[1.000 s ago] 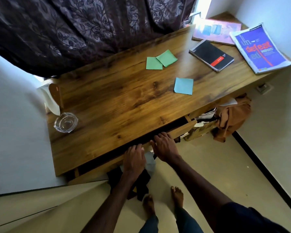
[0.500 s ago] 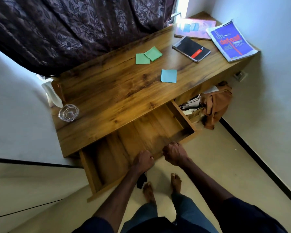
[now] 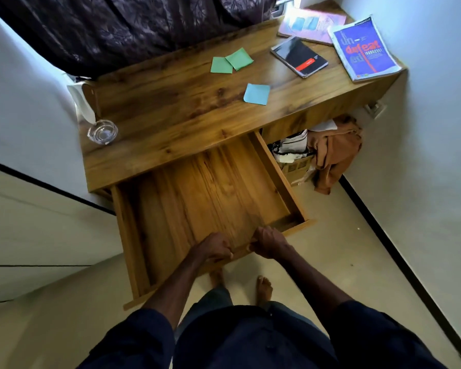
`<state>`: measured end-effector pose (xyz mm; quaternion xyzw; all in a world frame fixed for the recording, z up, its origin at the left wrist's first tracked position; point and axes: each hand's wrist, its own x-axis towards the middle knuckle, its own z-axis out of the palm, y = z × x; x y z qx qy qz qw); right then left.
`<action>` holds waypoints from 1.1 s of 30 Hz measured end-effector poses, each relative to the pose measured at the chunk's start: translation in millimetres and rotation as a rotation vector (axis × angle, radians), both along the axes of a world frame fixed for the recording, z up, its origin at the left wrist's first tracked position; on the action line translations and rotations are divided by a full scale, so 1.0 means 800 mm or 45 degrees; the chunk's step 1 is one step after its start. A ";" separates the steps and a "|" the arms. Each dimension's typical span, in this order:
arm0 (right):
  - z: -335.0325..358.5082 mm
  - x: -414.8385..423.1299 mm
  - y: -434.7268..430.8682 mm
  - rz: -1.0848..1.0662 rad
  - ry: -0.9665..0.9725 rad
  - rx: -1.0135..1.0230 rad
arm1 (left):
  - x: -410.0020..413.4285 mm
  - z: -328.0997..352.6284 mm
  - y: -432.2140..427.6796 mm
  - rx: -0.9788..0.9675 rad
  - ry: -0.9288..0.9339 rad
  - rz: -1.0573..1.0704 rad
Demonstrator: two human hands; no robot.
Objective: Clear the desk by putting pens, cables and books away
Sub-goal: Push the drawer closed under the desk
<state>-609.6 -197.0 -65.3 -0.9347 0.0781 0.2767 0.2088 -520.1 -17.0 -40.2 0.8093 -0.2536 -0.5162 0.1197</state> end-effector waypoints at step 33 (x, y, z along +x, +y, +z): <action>0.079 0.010 -0.306 -0.574 -0.414 0.256 | 0.018 0.049 -0.370 -0.405 -0.302 0.138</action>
